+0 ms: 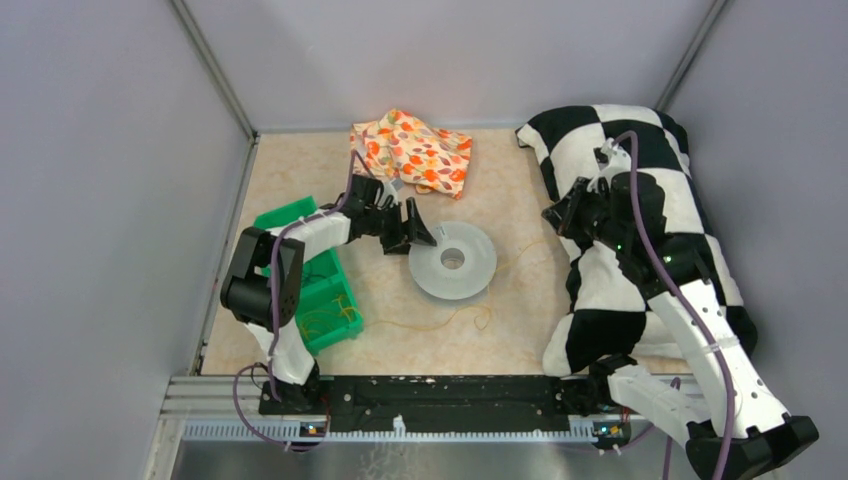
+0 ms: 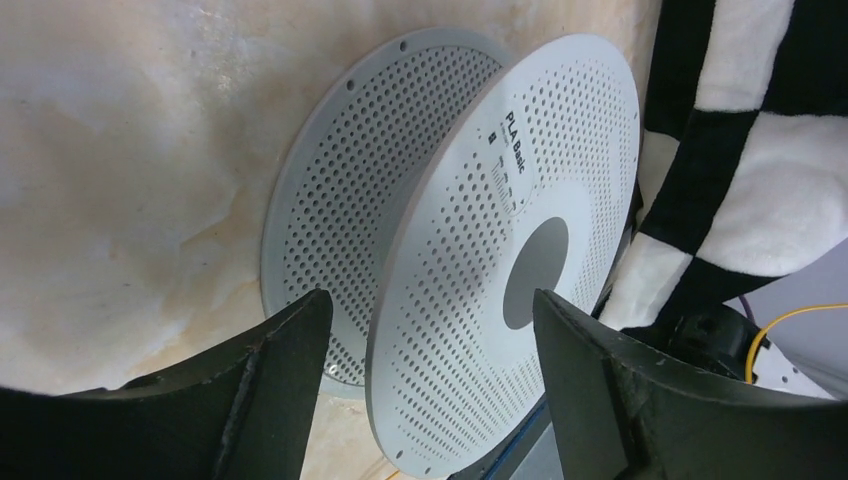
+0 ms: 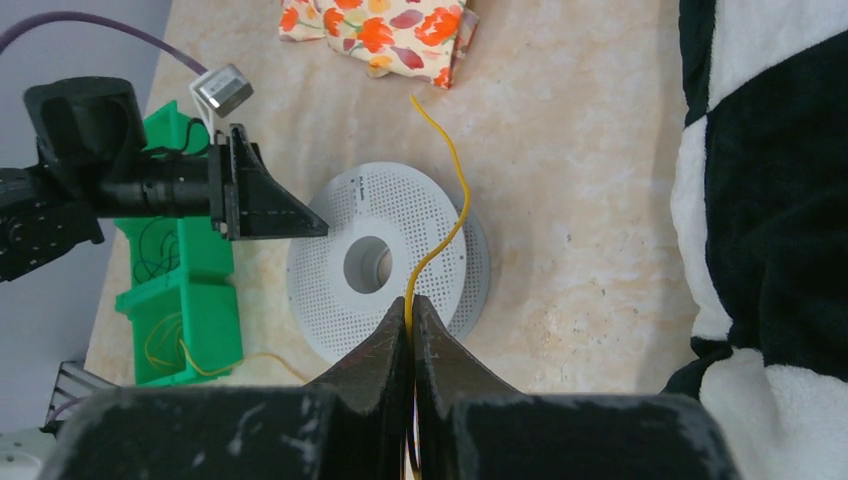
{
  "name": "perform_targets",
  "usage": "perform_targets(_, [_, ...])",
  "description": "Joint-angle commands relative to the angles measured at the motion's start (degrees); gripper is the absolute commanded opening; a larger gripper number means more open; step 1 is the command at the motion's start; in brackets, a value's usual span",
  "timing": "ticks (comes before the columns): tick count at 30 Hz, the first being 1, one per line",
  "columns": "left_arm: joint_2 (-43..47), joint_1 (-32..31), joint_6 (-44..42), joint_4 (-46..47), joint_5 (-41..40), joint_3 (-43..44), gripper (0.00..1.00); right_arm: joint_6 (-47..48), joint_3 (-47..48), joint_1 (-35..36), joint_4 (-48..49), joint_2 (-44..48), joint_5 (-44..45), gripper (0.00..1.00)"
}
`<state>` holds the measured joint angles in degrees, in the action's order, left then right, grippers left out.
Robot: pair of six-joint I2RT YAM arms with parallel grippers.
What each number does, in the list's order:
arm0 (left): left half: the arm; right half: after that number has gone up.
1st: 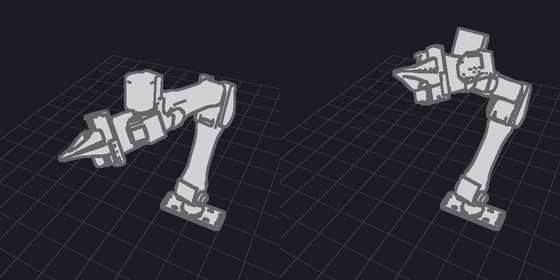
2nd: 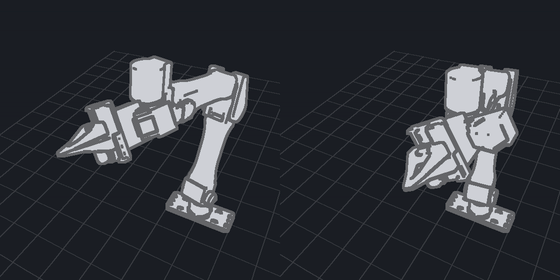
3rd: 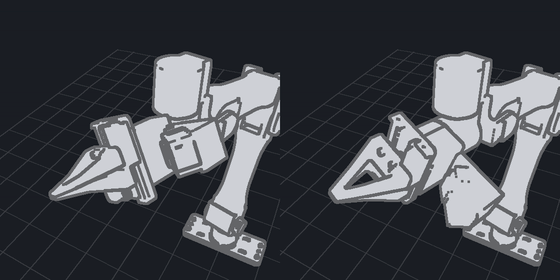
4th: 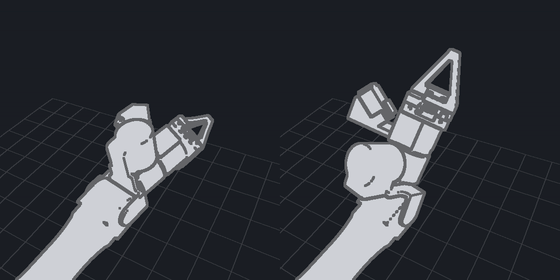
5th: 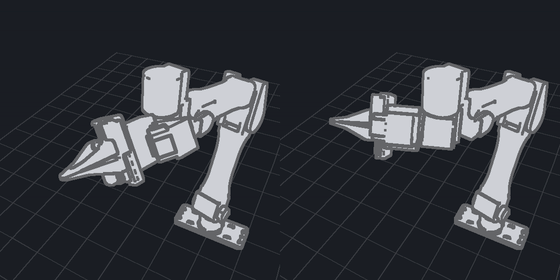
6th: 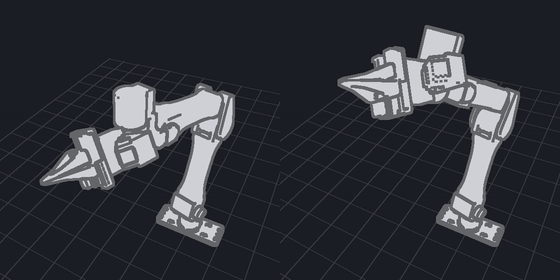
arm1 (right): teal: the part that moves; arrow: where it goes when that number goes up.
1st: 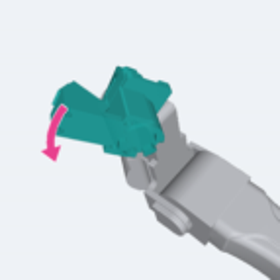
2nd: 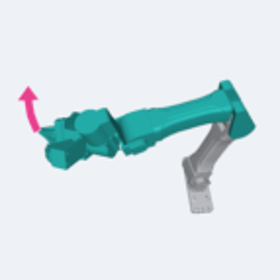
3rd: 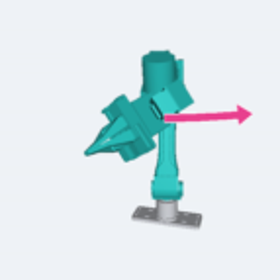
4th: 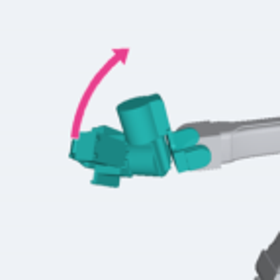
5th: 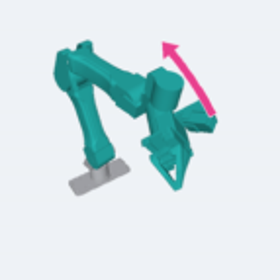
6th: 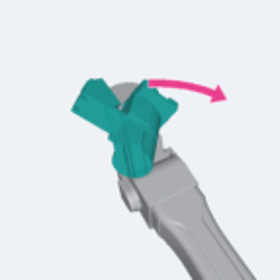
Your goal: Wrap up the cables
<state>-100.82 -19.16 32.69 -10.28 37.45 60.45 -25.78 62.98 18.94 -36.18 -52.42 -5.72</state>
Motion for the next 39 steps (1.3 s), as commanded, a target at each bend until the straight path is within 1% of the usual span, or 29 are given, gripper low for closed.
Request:
perform_targets(1, [-1.18, 0.35, 1.96, 4.8, 5.85, 1.25, 0.75, -0.77, -0.49, -0.48, 3.84, 0.39, -0.77, 0.0])
perform_targets(3, [-1.36, 0.35, 2.8, 5.87, 6.54, 0.89, 0.67, -0.76, -1.02, -0.49, 3.99, 0.47, -0.9, 0.0])
perform_targets(7, [-1.65, 0.35, 3.47, 6.88, 7.02, 0.78, 0.46, -1.03, -1.61, -0.49, 4.36, 0.49, -1.16, 0.0])
perform_targets(13, [0.26, 0.76, 2.18, 5.07, 6.24, 4.57, 0.02, -1.2, -1.69, -0.49, 4.67, 0.22, -1.62, 0.0])
perform_targets(14, [1.04, 0.78, 1.5, 4.06, 5.89, 5.99, 0.0, -1.19, -1.59, -0.54, 4.71, 0.15, -1.83, 0.0])
perform_targets(18, [4.7, 0.92, -3.76, -1.8, 2.01, 13.84, 0.0, -0.88, -1.39, -0.48, 4.43, -0.12, -2.71, 0.0])
perform_targets(20, [7.46, 0.75, -6.88, -2.75, -0.62, 16.3, 0.0, -0.5, -1.24, -0.48, 4.06, -0.22, -2.81, 0.0])
perform_targets(22, [10.88, 0.43, -10.88, -2.21, -3.02, 16.84, 0.0, -0.19, -1.21, -0.49, 3.79, -0.22, -2.79, 0.0])
perform_targets(25, [15.7, -0.69, -18.13, 1.15, -4.09, 14.36, 0.0, 0.28, -1.27, -0.46, 3.83, -0.22, -2.86, 0.0])
perform_targets(28, [19.39, -1.87, -26.42, 4.97, -0.39, 9.37, 0.0, 0.68, -1.33, -0.48, 4.44, -0.27, -3.6, 0.0])
perform_targets(30, [20.93, -3.44, -33.8, 4.36, 2.04, 7.33, 0.0, 0.46, -1.47, -0.47, 4.85, -0.5, -4.13, 0.0])
perform_targets(34, [22.1, -6.47, -48.38, 2.4, 3.77, 3.92, 0.0, -0.09, -1.43, -0.44, 5.73, -1.16, -5.57, 0.0])
perform_targets(37, [22.71, -6.59, -52.23, 2.13, 4.68, 3.38, 0.0, -0.32, -1.18, -0.44, 5.95, -1.45, -5.98, 0.0])
perform_targets(39, [23.73, -6.79, -53.66, 4.55, 4.96, 1.87, 0.0, -0.37, -1.27, -0.43, 5.95, -1.45, -5.95, 0.0])
